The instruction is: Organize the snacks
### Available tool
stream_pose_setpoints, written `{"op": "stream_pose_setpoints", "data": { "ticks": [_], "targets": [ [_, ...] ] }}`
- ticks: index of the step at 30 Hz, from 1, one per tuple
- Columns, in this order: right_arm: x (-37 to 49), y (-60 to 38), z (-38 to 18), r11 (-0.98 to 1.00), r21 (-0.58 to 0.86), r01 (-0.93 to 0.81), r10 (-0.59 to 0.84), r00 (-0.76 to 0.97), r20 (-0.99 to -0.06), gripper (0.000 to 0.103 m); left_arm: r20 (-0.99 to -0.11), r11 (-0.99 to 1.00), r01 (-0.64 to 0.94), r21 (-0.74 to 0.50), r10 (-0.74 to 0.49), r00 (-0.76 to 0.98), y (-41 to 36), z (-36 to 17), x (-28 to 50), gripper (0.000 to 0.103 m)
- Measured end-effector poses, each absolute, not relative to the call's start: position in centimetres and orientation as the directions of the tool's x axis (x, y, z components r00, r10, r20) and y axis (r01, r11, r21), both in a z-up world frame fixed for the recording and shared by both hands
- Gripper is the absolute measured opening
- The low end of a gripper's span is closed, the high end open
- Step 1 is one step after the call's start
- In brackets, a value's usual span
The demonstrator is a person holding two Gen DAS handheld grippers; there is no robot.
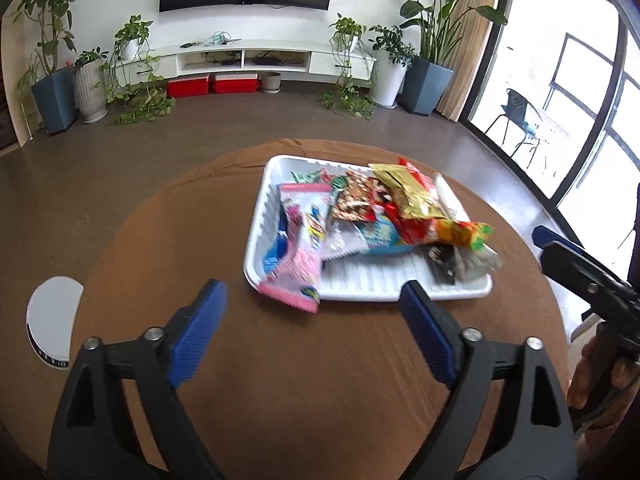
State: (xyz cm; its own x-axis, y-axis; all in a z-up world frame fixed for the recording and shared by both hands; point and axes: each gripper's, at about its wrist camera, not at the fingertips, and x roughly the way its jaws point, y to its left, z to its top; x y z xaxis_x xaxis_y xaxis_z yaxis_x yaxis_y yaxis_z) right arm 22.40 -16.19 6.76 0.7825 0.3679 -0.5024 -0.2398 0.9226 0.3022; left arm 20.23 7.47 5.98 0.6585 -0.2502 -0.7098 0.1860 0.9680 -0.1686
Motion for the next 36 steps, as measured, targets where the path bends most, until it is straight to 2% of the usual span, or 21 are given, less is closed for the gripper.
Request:
{"op": "stream_pose_setpoints", "data": {
  "ticks": [3, 4, 11, 16, 36],
  "targets": [
    [20.0, -16.2, 7.3, 0.933, 0.274, -0.234, 0.344, 0.804, -0.485, 0.102, -0.704, 0.971, 0.18, -0.157, -0.238, 0.669, 6.8, 6.3, 18.2, 0.097],
    [19.1, -16.3, 7.4, 0.937, 0.265, -0.229, 0.334, 0.813, -0.477, 0.103, -0.699, 0.972, 0.181, -0.15, -0.234, 0.676, 6.5, 6.4, 17.3, 0.097],
    [13.7, -17.7, 7.1, 0.96, 0.212, -0.181, 0.261, 0.849, -0.459, 0.103, -0.674, 0.976, 0.196, -0.097, -0.21, 0.709, 4.1, 7.3, 12.2, 0.099],
    [11.0, -19.7, 5.6, 0.964, 0.231, -0.131, 0.226, 0.86, -0.457, 0.103, -0.661, 0.972, 0.226, -0.06, -0.208, 0.721, 1.9, 7.5, 9.1, 0.099],
    [8.0, -22.4, 2.3, 0.957, 0.283, -0.067, 0.194, 0.871, -0.452, 0.103, -0.639, 0.964, 0.266, 0.003, -0.202, 0.742, -1.8, 8.0, 4.7, 0.099]
  ]
}}
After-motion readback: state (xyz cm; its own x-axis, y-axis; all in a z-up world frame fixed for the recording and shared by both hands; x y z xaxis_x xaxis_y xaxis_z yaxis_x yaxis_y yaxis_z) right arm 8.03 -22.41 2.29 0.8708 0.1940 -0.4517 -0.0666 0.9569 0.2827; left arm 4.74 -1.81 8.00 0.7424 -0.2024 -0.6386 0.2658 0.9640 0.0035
